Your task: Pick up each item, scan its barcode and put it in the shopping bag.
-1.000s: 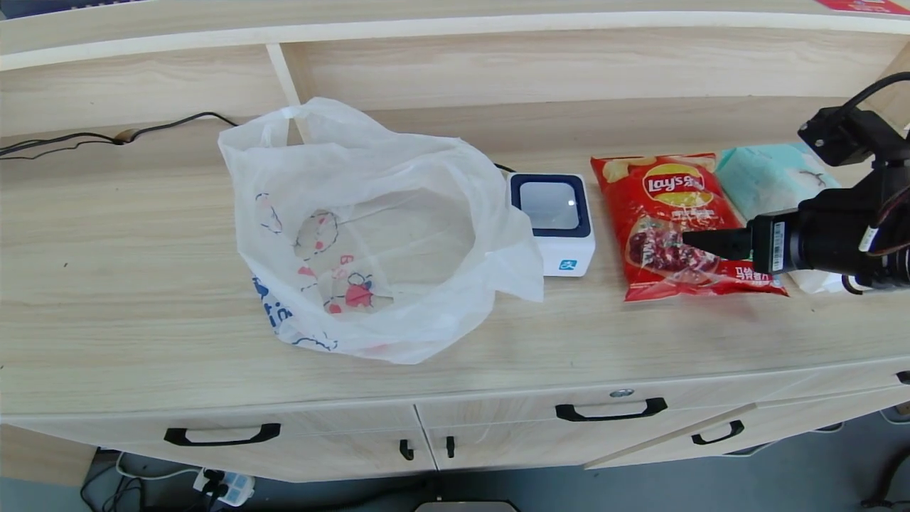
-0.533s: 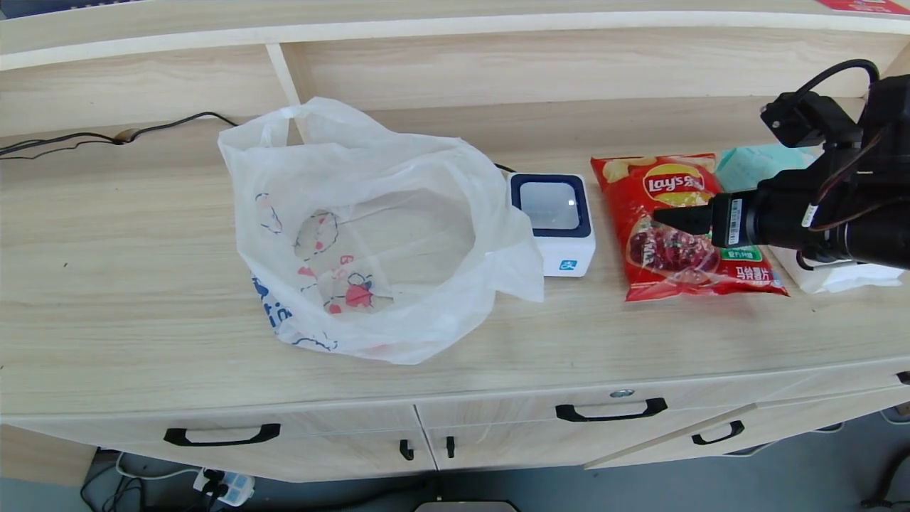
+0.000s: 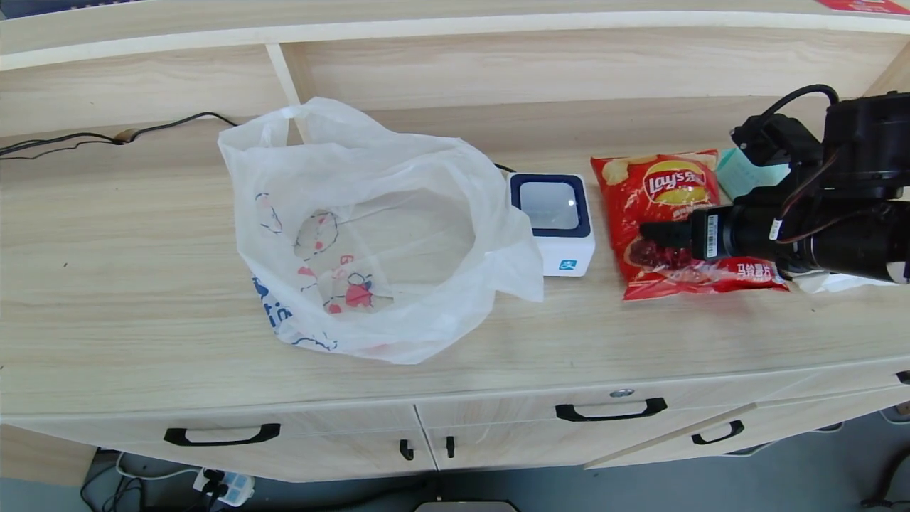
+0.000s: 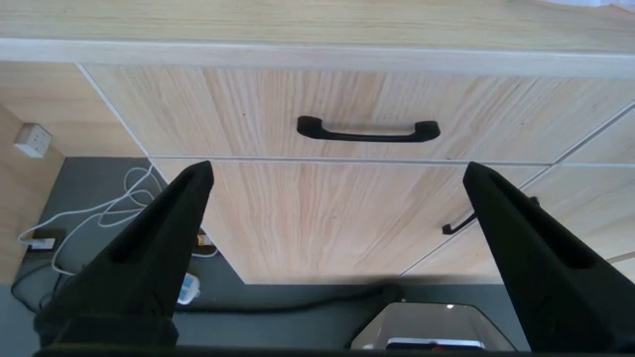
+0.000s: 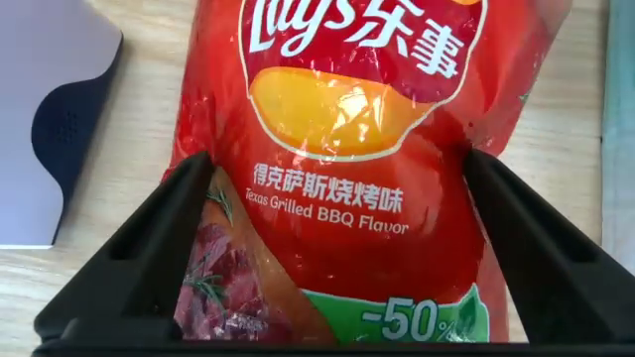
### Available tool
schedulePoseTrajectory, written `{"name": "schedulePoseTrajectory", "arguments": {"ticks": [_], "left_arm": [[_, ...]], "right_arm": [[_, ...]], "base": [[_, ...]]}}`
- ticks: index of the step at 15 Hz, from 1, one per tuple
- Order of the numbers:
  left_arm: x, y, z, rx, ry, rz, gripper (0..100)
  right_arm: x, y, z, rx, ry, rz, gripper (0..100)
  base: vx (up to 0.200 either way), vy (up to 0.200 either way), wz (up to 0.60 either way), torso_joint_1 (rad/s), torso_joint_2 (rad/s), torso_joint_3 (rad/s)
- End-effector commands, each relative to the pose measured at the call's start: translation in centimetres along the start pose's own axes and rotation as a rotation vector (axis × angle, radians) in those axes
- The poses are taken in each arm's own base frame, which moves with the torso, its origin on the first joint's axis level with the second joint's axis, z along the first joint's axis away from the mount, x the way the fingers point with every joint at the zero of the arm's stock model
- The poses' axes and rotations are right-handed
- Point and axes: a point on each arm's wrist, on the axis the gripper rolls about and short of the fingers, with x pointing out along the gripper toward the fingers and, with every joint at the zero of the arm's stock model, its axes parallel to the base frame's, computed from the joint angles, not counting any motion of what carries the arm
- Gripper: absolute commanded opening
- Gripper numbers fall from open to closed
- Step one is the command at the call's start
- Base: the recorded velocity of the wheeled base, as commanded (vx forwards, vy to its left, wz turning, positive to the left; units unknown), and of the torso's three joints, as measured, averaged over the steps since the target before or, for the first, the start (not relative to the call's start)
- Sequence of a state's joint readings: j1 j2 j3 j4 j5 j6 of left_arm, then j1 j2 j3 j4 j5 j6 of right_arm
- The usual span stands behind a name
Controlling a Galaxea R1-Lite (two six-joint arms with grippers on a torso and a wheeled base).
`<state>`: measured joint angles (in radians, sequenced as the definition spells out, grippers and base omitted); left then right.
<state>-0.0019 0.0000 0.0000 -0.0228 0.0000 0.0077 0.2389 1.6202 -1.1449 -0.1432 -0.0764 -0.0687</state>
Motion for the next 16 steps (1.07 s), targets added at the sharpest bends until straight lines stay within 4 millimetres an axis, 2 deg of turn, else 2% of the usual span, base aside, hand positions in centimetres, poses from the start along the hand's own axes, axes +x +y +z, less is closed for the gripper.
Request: {"name": "schedulePoseTrajectory", "arguments": {"ticks": [1,2,3,5,10,16], "left_arm": [[0.0,0.0,0.0,0.002,0.001,0.0,100],[0.0,0.0,0.0,0.002,0.001,0.0,100],[0.0,0.0,0.0,0.002,0.001,0.0,100],[0.0,0.0,0.0,0.002,0.001,0.0,100],[0.0,0.0,0.0,0.002,0.001,0.0,100],[0.0,0.0,0.0,0.0,-0.002,0.0,100]], "right_arm": [[0.3,0.2,-0.3,-0.005,0.016,0.005,100],[0.3,0.3,-0.7,-0.005,0.025,0.001,100],[0.4,0.3,-0.7,-0.003,0.013,0.001,0],[0.4,0.4,-0.7,-0.003,-0.009,0.007,0],[-1.4,1.1,-0.7,-0.014,-0.041,0.034,0],[-1.3,1.0,-1.3,-0.012,-0.02,0.026,0]], "base": [[0.0,0.0,0.0,0.0,0.0,0.0],[0.0,0.0,0.0,0.0,0.0,0.0],[0.0,0.0,0.0,0.0,0.0,0.0],[0.0,0.0,0.0,0.0,0.0,0.0],[0.0,0.0,0.0,0.0,0.0,0.0],[0.0,0.0,0.0,0.0,0.0,0.0]]}}
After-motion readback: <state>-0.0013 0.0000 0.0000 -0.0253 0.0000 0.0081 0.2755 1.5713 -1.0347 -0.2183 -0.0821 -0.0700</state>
